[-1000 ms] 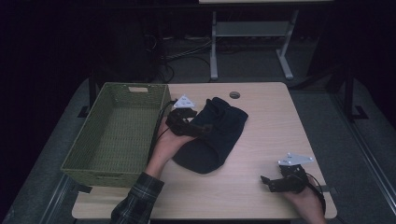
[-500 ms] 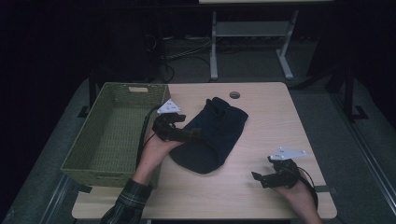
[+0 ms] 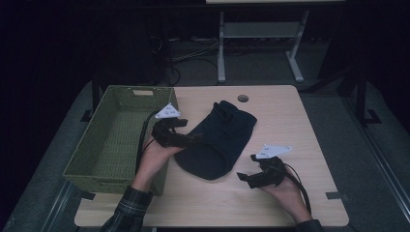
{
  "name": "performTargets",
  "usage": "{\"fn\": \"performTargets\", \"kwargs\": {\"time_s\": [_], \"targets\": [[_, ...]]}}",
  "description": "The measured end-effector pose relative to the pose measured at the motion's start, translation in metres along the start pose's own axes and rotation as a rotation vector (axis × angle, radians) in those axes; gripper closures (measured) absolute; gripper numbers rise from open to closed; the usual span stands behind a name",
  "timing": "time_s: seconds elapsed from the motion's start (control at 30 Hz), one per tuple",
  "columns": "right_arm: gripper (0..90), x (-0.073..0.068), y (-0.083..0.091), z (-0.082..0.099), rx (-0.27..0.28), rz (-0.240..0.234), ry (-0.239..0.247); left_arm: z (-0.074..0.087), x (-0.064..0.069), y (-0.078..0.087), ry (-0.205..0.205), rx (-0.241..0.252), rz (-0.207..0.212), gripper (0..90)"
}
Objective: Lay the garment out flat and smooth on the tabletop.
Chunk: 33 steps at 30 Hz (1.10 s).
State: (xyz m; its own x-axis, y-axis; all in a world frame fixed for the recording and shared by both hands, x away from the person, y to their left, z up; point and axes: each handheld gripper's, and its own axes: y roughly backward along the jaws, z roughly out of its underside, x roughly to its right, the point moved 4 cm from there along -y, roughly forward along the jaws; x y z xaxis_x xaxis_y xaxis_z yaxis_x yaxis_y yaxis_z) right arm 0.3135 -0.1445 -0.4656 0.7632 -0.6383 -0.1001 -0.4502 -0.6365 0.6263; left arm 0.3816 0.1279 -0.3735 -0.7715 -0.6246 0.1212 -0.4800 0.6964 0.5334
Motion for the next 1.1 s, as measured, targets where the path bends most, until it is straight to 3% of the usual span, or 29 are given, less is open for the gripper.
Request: {"fn": "performTargets", "kwargs": {"time_s": [0.2, 0.33, 0.73, 1.03, 1.1], "targets": [[16.9, -0.016, -0.020, -0.019, 0.002, -0.074, 0.033, 0.001, -0.003, 0.004, 0.003, 0.001, 0.001, 16.9], [25.1, -0.028, -0.034, -0.028, 0.004, -0.112, 0.073, 0.003, -0.007, 0.005, 0.009, 0.007, -0.004, 16.9], [47.3, -0.055, -0.072, -0.030, -0.038, -0.196, 0.153, 0.003, -0.008, 0.006, 0.005, 0.005, -0.009, 17.0], [83.8, -0.058, -0.081, -0.027, -0.070, -0.219, 0.181, 0.002, -0.007, 0.005, 0.000, 0.005, -0.007, 17.0], [85.0, -0.058, -0.079, -0.026, -0.080, -0.224, 0.189, 0.002, -0.006, 0.005, -0.002, 0.003, -0.007, 17.0]]}}
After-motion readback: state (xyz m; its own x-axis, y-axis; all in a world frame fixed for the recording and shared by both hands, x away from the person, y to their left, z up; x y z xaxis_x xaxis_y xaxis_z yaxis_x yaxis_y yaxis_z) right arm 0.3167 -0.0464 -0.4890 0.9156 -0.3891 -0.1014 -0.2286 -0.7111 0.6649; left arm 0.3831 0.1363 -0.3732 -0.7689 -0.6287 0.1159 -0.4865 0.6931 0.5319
